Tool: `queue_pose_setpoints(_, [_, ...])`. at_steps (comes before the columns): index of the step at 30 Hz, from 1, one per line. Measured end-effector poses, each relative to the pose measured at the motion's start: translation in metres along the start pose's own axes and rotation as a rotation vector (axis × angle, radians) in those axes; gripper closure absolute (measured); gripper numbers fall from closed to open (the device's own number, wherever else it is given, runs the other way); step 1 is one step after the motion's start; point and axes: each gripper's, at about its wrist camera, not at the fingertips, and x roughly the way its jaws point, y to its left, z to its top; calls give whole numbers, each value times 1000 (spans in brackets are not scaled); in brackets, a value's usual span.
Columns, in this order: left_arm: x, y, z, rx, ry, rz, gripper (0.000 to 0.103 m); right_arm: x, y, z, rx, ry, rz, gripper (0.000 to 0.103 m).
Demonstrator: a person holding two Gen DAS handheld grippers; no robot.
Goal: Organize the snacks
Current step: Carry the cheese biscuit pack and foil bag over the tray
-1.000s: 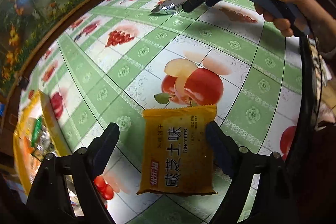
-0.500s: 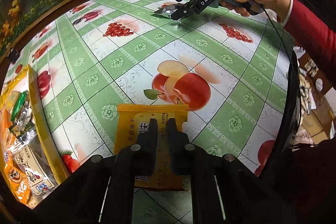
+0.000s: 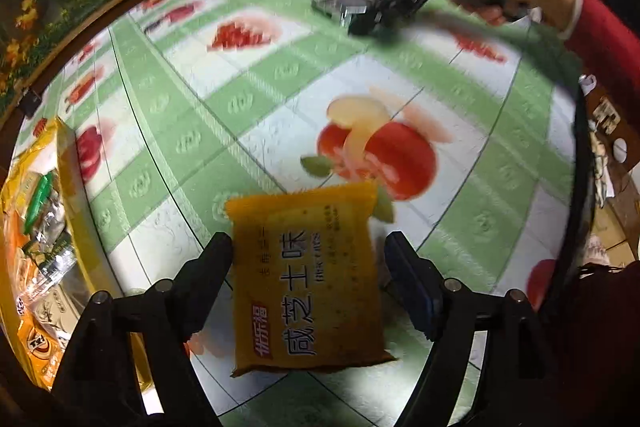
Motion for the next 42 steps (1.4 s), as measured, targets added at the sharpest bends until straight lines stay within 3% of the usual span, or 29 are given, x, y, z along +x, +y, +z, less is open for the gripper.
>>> queue_pose_setpoints(2, [1, 11, 1, -76, -9, -39, 29, -4, 4, -4, 31, -16, -12, 23])
queue_pose_setpoints(3, [1, 15, 1, -98, -18, -30, 33, -8, 7, -6, 45, -24, -15, 36])
queue_pose_setpoints(5, [1, 19, 1, -129, -17, -21, 34, -13, 11, -9, 82, -35, -16, 42])
queue_pose_setpoints(11, [1, 17, 3, -176, -10, 11, 34, -24, 20, -27, 186, -68, -34, 42])
queue_pose_setpoints(17, [-18, 12, 11, -242, -52, 105, 34, -54, 30, -45, 308, -182, 19, 42])
queue_pose_setpoints(31, [-76, 30, 7, -428, -192, 508, 34, -92, 86, -50, 420, -403, 184, 43])
queue_pose_setpoints(42, [-86, 46, -6, -490, -212, 559, 34, -100, 129, -23, 380, -446, 281, 43])
